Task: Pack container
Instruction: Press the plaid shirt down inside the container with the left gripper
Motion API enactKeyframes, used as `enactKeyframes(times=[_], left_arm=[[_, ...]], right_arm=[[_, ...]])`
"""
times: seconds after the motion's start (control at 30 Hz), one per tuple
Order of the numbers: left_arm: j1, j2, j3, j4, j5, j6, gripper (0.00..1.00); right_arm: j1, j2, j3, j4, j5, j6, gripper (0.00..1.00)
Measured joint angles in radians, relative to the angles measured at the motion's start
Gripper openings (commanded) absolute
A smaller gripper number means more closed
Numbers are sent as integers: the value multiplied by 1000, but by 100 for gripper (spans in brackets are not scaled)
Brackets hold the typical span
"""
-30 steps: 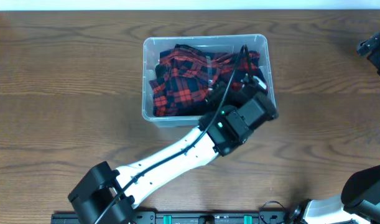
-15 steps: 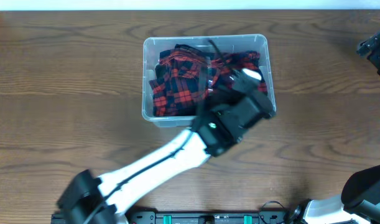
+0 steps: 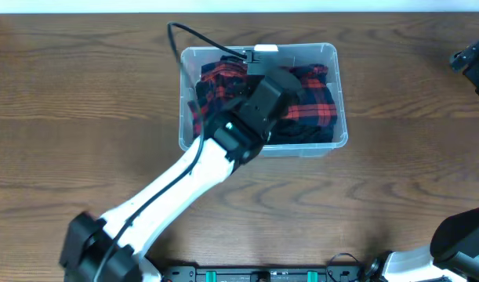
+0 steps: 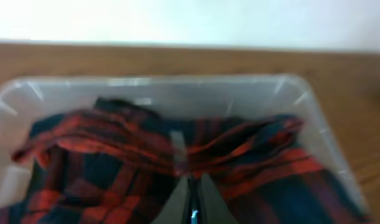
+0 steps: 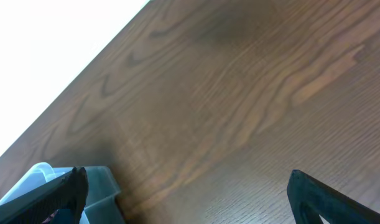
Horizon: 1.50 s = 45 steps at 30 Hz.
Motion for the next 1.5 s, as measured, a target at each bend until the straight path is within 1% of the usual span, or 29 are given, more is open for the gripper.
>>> enactKeyframes(times=[0.27,0.47,0.6,0.73,0.9,1.13,1.3,1.5], left_arm=[[24,170,3,-90,64,-71,6],[23,222,38,-121,71,-118,6],[23,237,44,-121,71,-126,6],[23,237,44,-121,71,-124,6],[23,220,44,-129,75,-71,6],[27,108,19,-175,57,-13,6],[57,20,19,-182,40,-3,6],[91,23,18,-209,33,6,6]], right_arm=[[0,0,0,0,0,0,99],[0,0,0,0,0,0,99],[0,0,0,0,0,0,99],[0,0,0,0,0,0,99],[0,0,0,-1,0,0,99],[0,0,0,-2,0,0,99],[0,0,0,-2,0,0,99],[0,0,0,-3,0,0,99]])
